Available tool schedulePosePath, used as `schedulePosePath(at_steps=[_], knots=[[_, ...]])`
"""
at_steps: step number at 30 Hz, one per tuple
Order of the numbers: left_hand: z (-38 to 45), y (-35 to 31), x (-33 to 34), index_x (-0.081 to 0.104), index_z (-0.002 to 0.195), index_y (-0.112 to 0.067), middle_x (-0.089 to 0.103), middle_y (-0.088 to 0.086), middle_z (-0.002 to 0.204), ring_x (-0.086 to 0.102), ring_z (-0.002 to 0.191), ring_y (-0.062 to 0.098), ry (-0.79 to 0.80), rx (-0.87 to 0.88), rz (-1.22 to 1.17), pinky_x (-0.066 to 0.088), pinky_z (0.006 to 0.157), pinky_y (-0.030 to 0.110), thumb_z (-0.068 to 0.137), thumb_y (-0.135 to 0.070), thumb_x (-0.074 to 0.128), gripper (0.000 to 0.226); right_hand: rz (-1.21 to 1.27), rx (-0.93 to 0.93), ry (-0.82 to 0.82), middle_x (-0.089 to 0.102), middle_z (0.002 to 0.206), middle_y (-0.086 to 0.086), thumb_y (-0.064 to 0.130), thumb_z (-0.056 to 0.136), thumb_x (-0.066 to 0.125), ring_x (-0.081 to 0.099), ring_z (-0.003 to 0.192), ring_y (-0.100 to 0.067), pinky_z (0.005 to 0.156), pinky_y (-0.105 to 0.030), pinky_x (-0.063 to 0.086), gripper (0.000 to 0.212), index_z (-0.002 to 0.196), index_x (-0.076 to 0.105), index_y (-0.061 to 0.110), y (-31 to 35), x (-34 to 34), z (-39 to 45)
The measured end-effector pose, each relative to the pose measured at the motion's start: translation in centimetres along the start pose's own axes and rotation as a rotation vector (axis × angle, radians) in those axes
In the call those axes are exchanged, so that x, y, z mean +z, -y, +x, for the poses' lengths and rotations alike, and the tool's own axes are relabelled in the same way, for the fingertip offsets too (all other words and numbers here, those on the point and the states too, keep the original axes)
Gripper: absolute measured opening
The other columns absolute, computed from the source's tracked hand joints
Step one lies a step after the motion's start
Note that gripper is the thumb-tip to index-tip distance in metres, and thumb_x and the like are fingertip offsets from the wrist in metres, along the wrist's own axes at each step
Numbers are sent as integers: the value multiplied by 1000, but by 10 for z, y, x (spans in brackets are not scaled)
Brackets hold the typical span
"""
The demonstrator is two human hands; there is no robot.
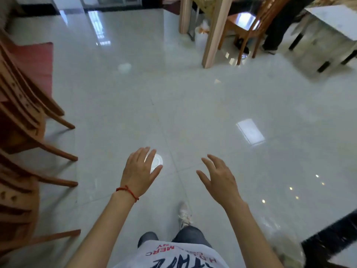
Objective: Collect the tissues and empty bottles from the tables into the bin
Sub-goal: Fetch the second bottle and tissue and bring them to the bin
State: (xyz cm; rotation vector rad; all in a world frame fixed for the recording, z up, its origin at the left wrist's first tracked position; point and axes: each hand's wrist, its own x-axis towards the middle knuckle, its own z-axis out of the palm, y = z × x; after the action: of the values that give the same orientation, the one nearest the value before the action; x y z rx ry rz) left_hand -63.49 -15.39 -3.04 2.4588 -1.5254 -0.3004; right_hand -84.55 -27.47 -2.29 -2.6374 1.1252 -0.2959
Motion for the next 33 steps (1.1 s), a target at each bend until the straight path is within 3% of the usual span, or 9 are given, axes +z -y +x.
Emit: schedulePosePath(at_steps=[8,15,27,33], knots=[[64,-5,-7,59,114,0,63,21,110,61,101,36,-39,-230,9,49,87,46,93,-55,12,75,26,-211,62,59,123,-17,32,86,61,57,112,-33,83,-44,51,40,117,58,7,-36,-9,120],[126,12,-17,58,115,0,63,22,111,60,102,37,-49,-294,20,49,87,47,93,-56,10,77,63,-265,105,56,128,-16,32,86,61,53,118,-32,87,-44,49,42,120,57,7,-37,-1,199],[304,130,-53,58,117,-1,62,23,116,59,107,39,-42,-311,41,48,88,52,92,-58,9,79,81,-283,159,52,133,-16,33,89,58,49,122,-32,92,-45,46,44,124,54,7,17,46,410],[394,193,-90,58,117,-1,62,23,116,59,108,39,-84,-305,49,47,90,52,93,-56,11,76,71,-294,145,55,129,-16,32,87,60,53,118,-33,87,-44,48,42,121,56,7,55,56,521]])
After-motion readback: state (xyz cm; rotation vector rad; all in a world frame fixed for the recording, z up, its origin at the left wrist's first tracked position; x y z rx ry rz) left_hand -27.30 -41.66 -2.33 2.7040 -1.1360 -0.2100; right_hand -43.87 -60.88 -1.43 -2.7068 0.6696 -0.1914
